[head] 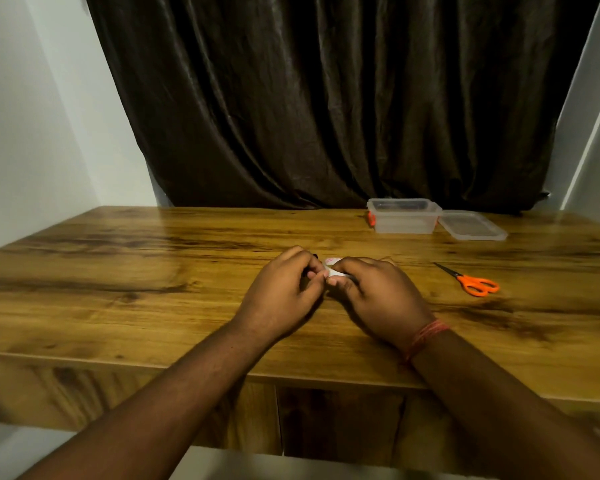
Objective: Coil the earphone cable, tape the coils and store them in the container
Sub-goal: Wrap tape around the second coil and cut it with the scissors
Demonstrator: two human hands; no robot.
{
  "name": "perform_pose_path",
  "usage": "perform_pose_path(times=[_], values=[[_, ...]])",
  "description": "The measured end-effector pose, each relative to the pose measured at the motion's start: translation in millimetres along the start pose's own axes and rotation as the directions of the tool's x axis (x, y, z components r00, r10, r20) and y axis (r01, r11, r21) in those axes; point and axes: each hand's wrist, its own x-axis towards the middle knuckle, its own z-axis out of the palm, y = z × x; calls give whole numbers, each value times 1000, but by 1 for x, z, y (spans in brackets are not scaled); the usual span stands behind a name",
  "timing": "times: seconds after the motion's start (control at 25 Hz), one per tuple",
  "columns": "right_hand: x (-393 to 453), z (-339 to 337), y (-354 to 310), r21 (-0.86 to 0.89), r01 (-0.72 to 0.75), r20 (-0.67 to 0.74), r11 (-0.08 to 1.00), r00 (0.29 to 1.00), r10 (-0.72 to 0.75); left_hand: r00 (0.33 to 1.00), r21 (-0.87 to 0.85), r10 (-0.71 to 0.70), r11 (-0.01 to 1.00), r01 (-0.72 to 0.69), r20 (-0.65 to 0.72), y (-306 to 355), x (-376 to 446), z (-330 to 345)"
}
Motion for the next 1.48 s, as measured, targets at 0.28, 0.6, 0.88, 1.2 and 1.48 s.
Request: perform_pose_path(times=[0.28, 0.6, 0.88, 1.2, 1.48], values=[[0, 3, 0, -1, 20, -15, 1000, 1000, -20, 989, -195, -142, 969, 149, 48, -2, 2, 1], [1, 4, 0, -28, 40, -41, 999, 998, -41, 995, -193, -80, 977, 91, 62, -2, 0, 1], [0, 4, 1, -8, 25, -68, 1000, 997, -26, 998, -83, -21, 996, 17, -52, -3, 2, 2], [3, -3, 7, 510, -247, 101, 824, 968, 228, 889, -807, -395, 432, 402, 231, -13, 7, -11], [5, -9, 8, 865, -316, 218, 389, 937, 274, 902, -911, -312, 190, 366, 298, -16, 11, -22]])
